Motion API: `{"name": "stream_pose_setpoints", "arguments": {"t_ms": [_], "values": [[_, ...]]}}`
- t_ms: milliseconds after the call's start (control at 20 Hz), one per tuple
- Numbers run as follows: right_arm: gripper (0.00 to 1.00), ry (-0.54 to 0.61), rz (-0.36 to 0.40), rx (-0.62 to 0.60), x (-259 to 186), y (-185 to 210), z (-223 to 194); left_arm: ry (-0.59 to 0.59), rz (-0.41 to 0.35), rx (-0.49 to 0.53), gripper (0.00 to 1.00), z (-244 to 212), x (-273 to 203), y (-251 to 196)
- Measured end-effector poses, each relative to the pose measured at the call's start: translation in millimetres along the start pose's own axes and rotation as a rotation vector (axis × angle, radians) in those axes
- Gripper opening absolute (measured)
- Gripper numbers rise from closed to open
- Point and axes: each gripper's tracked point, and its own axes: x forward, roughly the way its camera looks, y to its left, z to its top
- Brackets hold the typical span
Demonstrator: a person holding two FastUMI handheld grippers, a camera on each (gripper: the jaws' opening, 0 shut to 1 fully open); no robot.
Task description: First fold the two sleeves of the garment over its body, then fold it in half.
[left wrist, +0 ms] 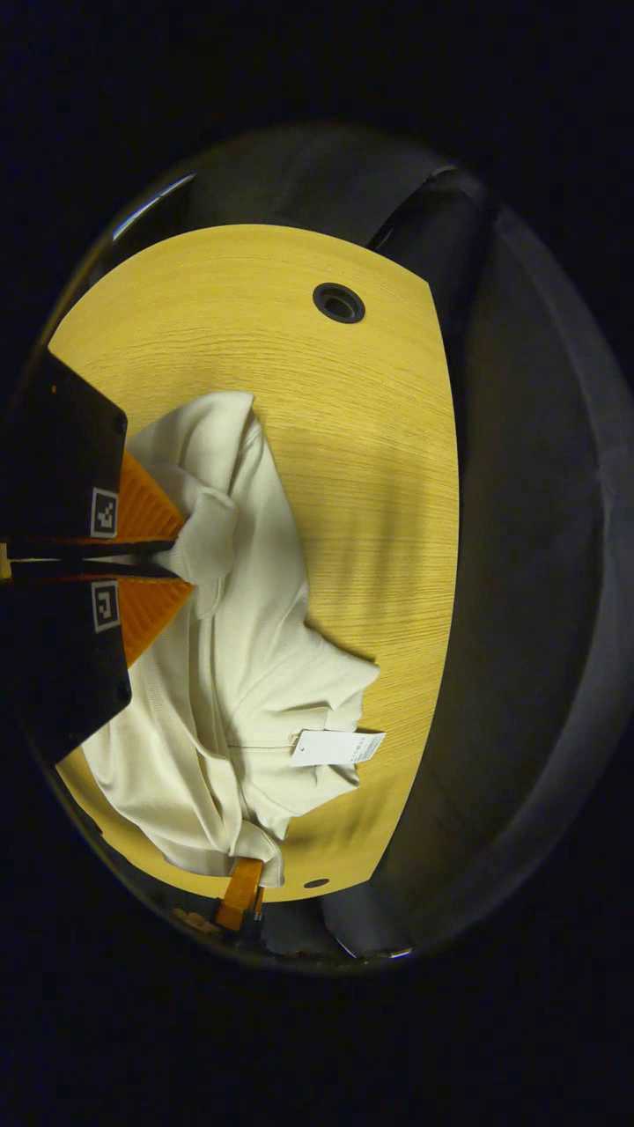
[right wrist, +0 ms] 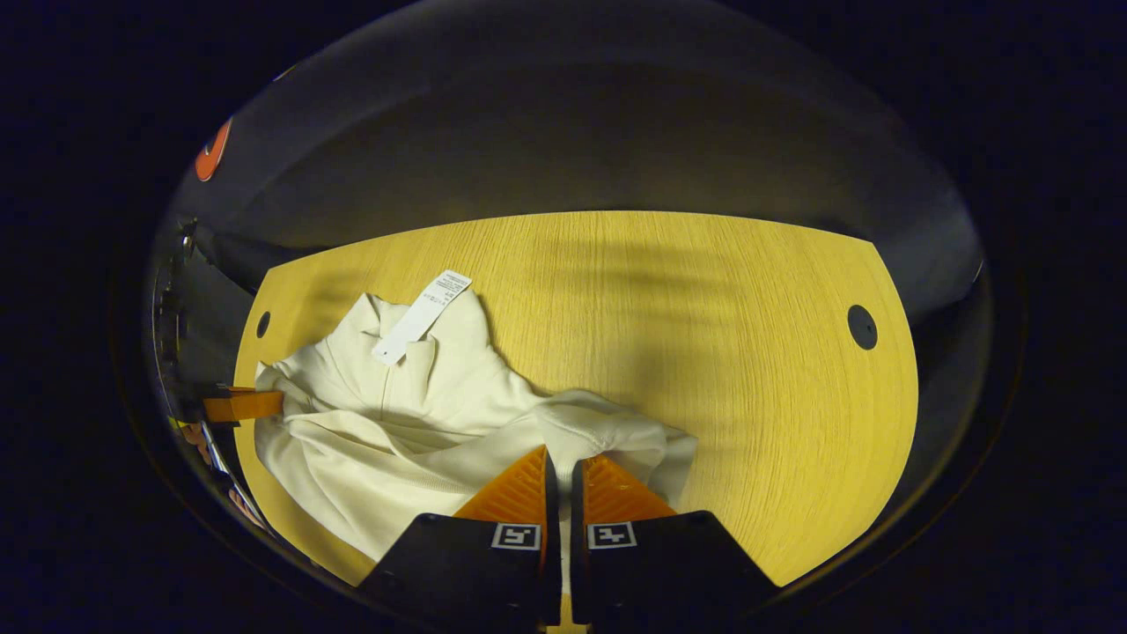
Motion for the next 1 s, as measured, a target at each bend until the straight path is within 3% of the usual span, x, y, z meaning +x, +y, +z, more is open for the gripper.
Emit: {"name": "stream_pose_setpoints", "arguments": {"t_ms": [350,550,650,700,750,800,850,950,1000], "values": [[0.05,-0.003,0.016,0.070,2,1,1,-0.003,-0.006,-0.020,0.08,-4,-2,-2],[0.05,-0.023,0.012,0.064,-6,1,5,-0.016,-0.029,-0.012,0.20,-1,-9,-7],[0.05,-0.048,0.020,0.080,-9,3,10,-0.025,-0.024,-0.017,0.30,-3,-8,-8],[0.05,-0.063,0.017,0.080,-12,1,12,-0.032,-0.024,-0.020,0.51,-1,-14,-9],[0.05,-0.078,0.017,0.078,-14,1,13,-0.041,-0.017,-0.025,0.62,0,-15,-9],[0.07,-0.089,0.016,0.075,-17,0,15,-0.047,-0.006,-0.028,0.83,0,-17,-8],[0.08,-0.097,0.014,0.071,-20,1,17,-0.055,0.000,-0.032,0.80,1,-18,-8],[0.08,-0.121,0.018,0.074,-24,4,20,-0.084,-0.021,-0.038,0.86,5,-22,-13],[0.14,-0.138,0.012,0.084,-27,3,21,-0.092,-0.018,-0.048,0.87,4,-23,-13]]}}
